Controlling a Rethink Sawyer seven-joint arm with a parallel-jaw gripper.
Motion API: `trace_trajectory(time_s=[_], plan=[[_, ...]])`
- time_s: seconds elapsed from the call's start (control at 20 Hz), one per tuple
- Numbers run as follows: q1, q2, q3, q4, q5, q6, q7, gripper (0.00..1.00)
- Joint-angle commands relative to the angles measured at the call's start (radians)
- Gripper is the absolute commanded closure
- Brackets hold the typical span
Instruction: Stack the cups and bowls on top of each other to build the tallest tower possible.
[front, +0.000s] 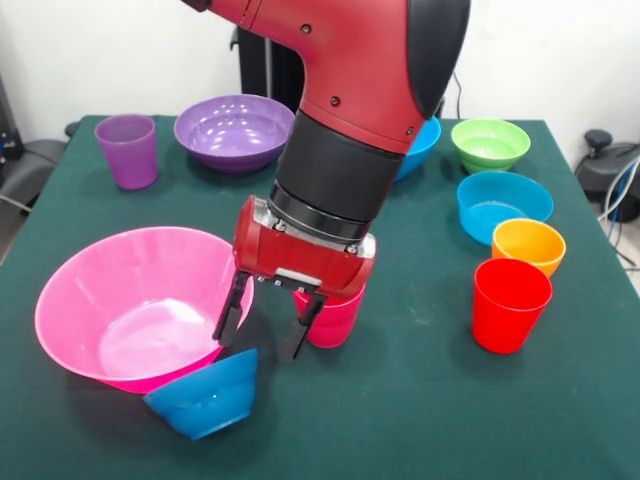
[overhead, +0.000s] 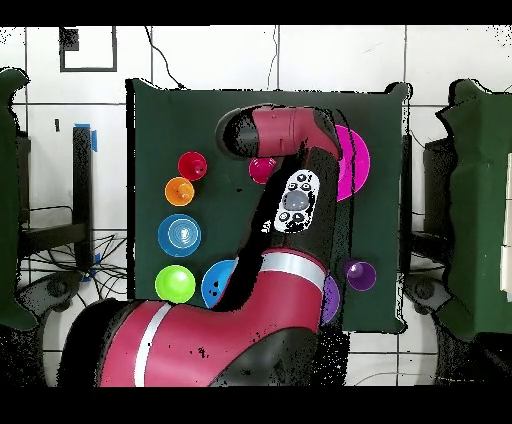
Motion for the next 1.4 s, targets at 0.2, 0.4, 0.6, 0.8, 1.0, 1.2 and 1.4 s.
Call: trace_trajectory(time_s=[0.2,0.4,0.6,0.8,1.0,1.2,1.4], plan=[[-0.001,0.04,0.062,0.106,-0.07,0.021,-0.003,0.0],[0.0,0.049,0.062,0.098,-0.071,0.02,-0.009,0.0],[0.001,0.049,0.061,0.101,-0.072,0.02,-0.011,0.0],[0.004,0.06,0.052,0.089,-0.071,0.014,0.004,0.0],[0.0,0.062,0.055,0.099,-0.065,-0.02,0.028,0.0],[-0.003,0.069,0.064,0.101,-0.065,-0.038,0.029,0.0],[0.004,0.077,0.056,0.103,-0.066,-0.051,0.044,0.0]])
